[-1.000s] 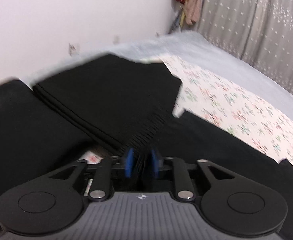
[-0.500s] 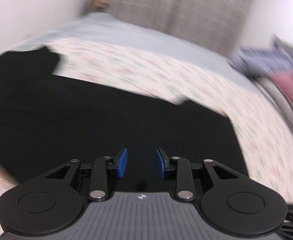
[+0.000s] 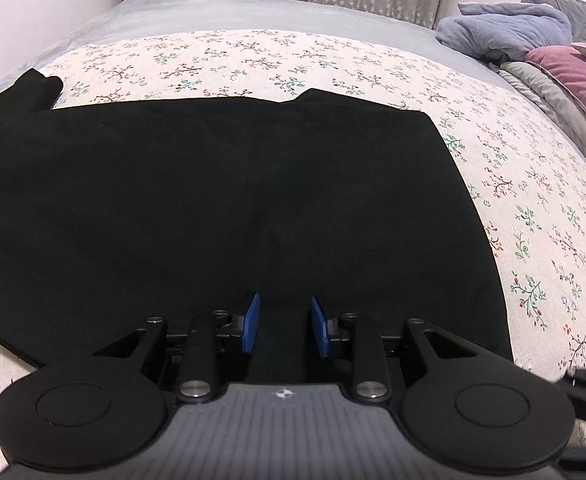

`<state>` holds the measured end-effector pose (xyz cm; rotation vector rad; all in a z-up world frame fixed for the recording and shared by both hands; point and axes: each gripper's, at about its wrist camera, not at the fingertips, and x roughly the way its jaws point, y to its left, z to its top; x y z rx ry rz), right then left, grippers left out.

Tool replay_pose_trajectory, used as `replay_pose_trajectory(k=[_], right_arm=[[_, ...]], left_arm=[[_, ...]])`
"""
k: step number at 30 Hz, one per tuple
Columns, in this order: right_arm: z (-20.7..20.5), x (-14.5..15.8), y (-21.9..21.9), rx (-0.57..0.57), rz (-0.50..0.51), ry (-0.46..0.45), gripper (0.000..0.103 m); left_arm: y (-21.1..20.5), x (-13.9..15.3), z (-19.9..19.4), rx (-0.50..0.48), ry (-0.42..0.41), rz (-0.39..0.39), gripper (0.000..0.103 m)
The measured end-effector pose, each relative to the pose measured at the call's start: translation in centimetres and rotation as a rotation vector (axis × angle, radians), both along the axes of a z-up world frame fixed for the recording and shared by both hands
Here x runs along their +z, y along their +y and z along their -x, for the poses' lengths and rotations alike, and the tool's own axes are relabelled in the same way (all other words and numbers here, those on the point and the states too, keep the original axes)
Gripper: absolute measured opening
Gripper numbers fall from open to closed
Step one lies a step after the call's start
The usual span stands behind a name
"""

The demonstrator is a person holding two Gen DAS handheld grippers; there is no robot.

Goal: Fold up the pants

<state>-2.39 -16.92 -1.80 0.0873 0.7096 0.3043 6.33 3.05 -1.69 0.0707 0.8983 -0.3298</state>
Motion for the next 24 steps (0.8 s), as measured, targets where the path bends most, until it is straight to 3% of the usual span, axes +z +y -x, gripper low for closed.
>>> replay_pose_trajectory(k=[3, 8, 10, 13, 15, 18, 24], right_arm=[[1.2, -0.5, 0.4, 0.022, 0.034, 0.004, 0.016], [1.1, 1.3, 0.8, 0.103, 0.069, 0.071, 0.019], [1.2, 2.9, -0.1, 0.114, 0.026, 0.006, 0.02], [0.2, 4.9, -2.7, 0.038, -0.044, -0.066, 0.02], [-1.2, 5.2, -4.6, -0.025, -0.073, -0.092, 0.021], [-4.3, 4.5, -6.9, -0.092, -0.127, -0.074, 0.023], [-11.5, 1.8, -6.1, -0.027, -0.085, 0.008, 0.02]], left_arm=[[-0.4, 0.2, 0.4, 0.017, -0.001, 0.004, 0.031], [-0.8, 1.2, 0.7, 0.007, -0.027, 0.025, 0.03], [-1.4, 1.8, 1.4, -0.045, -0.061, 0.049, 0.031], [-2.3, 2.1, 2.3, -0.108, -0.059, 0.101, 0.03], [-3.0, 1.7, 2.4, -0.131, -0.022, 0.137, 0.031], [-4.2, 0.6, 2.0, -0.145, 0.019, 0.123, 0.031], [-4.9, -0.1, 2.0, -0.131, 0.041, 0.109, 0.031]])
